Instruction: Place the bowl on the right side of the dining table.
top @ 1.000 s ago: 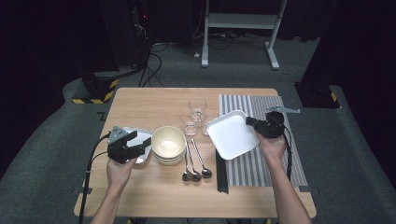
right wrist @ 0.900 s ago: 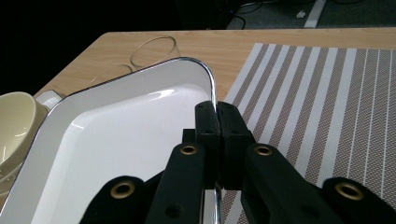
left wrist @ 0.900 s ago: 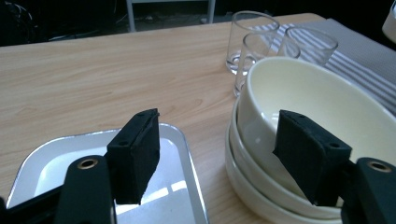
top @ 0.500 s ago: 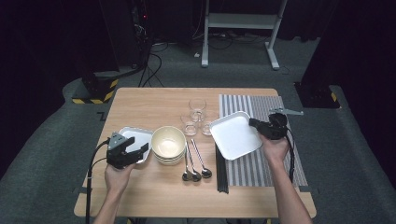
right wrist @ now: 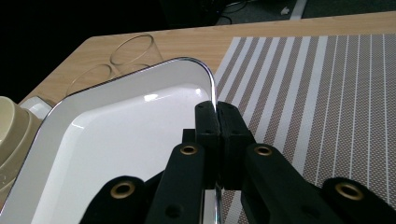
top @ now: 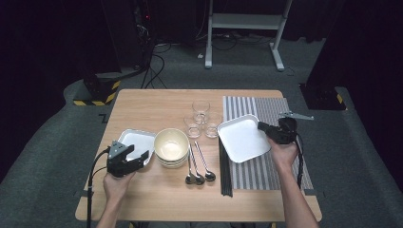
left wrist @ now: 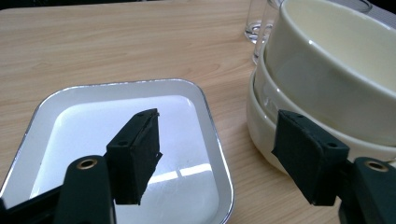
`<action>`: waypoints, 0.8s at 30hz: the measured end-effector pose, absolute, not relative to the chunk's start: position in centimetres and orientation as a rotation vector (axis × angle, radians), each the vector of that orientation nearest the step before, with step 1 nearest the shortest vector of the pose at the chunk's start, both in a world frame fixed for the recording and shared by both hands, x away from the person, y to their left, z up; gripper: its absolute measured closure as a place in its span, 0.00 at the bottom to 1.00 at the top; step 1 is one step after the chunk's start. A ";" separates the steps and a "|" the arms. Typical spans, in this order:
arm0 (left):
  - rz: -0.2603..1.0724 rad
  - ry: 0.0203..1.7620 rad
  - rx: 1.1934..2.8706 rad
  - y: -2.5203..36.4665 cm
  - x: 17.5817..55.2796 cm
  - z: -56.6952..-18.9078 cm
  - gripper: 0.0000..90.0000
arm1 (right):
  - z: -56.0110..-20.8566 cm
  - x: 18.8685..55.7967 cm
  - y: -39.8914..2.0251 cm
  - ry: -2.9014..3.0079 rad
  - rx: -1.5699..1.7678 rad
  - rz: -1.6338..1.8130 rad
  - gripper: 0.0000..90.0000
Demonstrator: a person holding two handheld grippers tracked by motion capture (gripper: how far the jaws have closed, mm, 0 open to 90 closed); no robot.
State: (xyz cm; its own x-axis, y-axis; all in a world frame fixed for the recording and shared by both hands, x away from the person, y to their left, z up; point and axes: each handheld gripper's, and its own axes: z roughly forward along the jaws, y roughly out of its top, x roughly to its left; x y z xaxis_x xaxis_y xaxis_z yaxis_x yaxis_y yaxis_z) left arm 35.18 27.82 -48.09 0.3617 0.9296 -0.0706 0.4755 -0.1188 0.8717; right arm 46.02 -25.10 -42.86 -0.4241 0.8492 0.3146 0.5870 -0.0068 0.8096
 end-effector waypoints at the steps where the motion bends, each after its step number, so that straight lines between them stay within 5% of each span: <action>1: 0.649 1.247 1.745 27.8 35.2 -48.1 0.35 | -42.9 46.0 -25.1 2.003 1.504 1.401 0.98; 24: 0.660 1.319 1.756 28.4 34.0 -50.3 0.33 | -44.5 45.5 -26.9 1.943 1.588 1.367 0.98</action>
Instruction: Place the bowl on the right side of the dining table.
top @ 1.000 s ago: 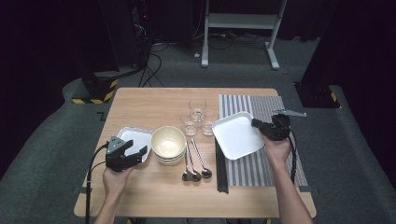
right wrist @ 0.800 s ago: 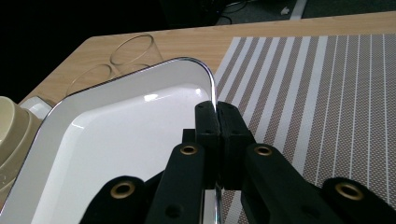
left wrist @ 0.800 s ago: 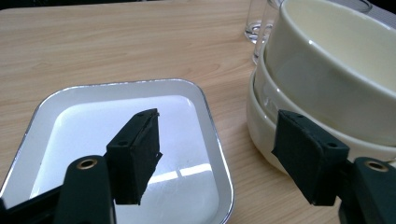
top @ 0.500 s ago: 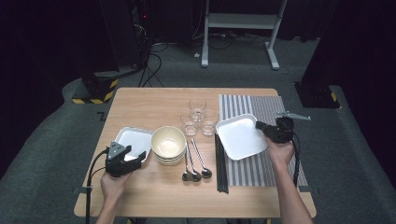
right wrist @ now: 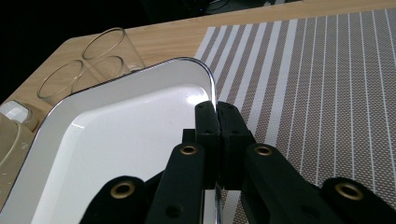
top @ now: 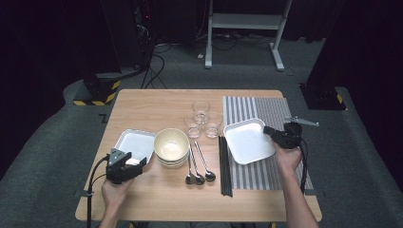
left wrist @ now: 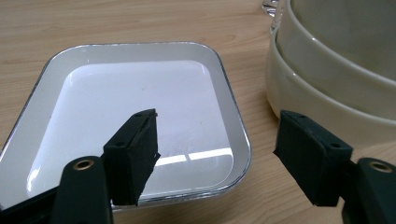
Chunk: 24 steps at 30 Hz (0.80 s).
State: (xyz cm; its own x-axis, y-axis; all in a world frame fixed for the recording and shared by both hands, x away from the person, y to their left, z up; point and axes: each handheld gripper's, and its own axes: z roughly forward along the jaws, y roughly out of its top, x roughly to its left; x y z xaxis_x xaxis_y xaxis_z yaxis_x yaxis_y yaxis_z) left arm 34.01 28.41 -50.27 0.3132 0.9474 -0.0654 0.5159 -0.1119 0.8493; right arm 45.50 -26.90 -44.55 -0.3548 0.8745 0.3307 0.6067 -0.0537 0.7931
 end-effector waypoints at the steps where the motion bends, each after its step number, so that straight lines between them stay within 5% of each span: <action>1: 0.660 1.319 1.756 28.4 34.0 -50.3 0.33 | -44.5 45.5 -26.9 1.943 1.588 1.367 0.98; 24: 0.672 1.374 1.738 29.6 32.6 -51.6 0.33 | -46.3 45.0 -28.3 1.888 1.665 1.323 0.98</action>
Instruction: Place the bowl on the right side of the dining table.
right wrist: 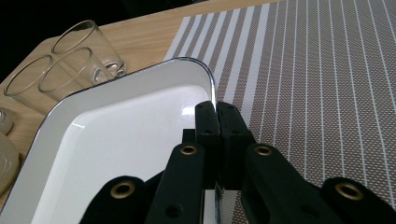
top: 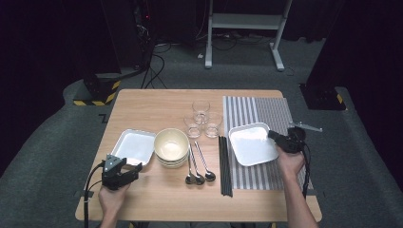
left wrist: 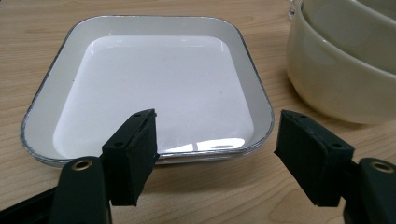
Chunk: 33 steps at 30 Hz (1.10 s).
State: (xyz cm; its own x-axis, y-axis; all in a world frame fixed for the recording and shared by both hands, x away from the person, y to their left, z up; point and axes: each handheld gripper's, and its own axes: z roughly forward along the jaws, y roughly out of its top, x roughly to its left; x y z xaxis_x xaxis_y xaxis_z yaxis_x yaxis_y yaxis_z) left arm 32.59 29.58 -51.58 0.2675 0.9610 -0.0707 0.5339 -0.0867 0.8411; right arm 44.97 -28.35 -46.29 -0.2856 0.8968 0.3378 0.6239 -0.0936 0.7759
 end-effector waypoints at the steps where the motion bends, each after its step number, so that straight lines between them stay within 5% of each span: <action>1: 0.672 1.374 1.738 29.6 32.6 -51.6 0.33 | -46.3 45.0 -28.4 1.886 1.665 1.322 0.98; 33: 0.687 1.494 1.743 30.7 31.7 -53.4 0.27 | -49.5 45.3 -30.3 1.773 1.824 1.218 0.98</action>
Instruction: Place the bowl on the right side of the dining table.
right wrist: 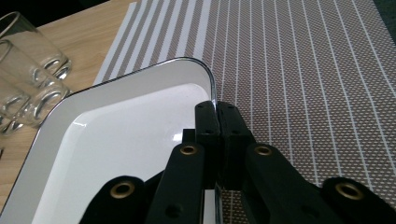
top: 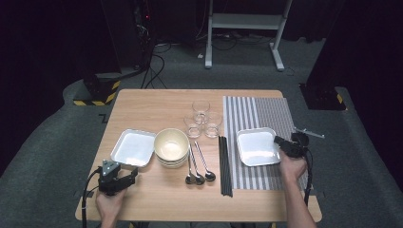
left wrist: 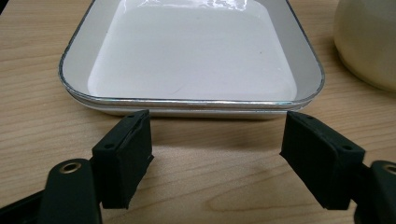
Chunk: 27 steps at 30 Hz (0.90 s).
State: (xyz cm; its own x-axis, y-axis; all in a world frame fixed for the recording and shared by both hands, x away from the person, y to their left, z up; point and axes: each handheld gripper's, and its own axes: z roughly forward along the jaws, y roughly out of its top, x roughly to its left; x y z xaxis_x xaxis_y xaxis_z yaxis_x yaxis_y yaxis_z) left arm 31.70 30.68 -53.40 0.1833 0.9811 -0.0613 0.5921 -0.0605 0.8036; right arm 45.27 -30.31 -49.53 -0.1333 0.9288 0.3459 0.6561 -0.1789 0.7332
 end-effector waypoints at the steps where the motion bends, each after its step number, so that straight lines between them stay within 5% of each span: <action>1: 0.685 1.503 1.752 30.7 31.8 -53.4 0.27 | -49.6 45.3 -30.3 1.769 1.829 1.215 0.98; 27: 0.678 1.545 1.785 30.3 32.2 -53.5 0.24 | -52.0 47.0 -30.6 1.704 1.941 1.103 0.98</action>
State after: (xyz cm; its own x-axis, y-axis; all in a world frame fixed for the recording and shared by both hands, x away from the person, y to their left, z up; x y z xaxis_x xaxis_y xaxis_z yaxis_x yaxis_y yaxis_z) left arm 32.21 30.34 -53.55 0.1631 0.9857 -0.0423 0.6364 -0.0724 0.7680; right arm 47.01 -30.60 -52.04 -0.0157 0.9440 0.3296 0.6871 -0.2293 0.6894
